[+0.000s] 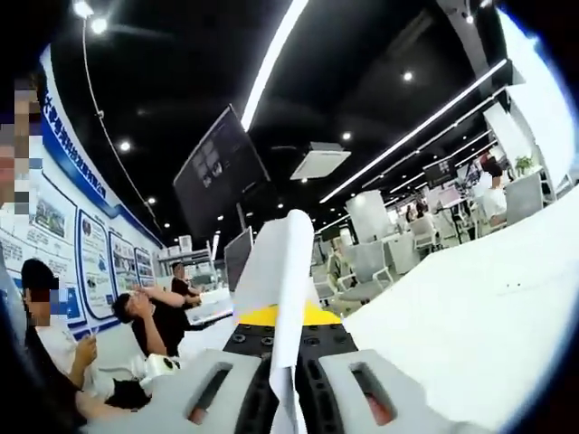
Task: Organize the stack of printing papers by aligning and flattening the scattered papers on the table
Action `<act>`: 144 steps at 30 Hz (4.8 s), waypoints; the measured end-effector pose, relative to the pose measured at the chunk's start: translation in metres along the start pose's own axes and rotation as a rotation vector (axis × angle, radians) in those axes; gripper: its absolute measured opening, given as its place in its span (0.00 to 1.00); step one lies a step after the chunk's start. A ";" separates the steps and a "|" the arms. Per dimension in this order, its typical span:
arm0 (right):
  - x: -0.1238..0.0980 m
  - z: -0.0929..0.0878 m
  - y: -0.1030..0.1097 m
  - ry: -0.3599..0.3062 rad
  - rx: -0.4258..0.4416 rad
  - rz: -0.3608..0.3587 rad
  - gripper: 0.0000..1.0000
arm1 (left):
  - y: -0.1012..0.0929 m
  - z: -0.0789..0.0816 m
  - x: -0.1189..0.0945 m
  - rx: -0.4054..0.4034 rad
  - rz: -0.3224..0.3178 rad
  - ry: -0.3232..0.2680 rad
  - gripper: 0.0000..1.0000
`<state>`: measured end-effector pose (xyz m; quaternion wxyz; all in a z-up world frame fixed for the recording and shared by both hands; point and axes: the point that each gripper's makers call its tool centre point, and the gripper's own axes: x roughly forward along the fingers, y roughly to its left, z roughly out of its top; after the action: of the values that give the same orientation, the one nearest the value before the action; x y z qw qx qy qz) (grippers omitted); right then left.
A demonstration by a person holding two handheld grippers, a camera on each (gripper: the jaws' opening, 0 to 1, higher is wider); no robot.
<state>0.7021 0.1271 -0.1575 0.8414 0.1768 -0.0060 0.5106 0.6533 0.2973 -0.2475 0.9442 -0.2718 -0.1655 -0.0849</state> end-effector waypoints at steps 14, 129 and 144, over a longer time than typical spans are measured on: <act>0.001 -0.039 -0.035 0.023 0.189 -0.054 0.00 | -0.006 -0.001 0.000 0.002 0.001 -0.001 0.20; -0.002 -0.118 0.035 0.201 0.298 0.052 0.04 | -0.006 0.014 -0.006 0.037 0.025 -0.088 0.06; -0.008 -0.103 0.009 0.185 0.282 -0.004 0.09 | 0.001 0.015 -0.006 0.005 0.021 -0.090 0.06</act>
<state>0.6726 0.1553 -0.2534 0.8063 0.2452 0.1436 0.5188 0.6442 0.3066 -0.2377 0.9373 -0.2748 -0.2053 -0.0621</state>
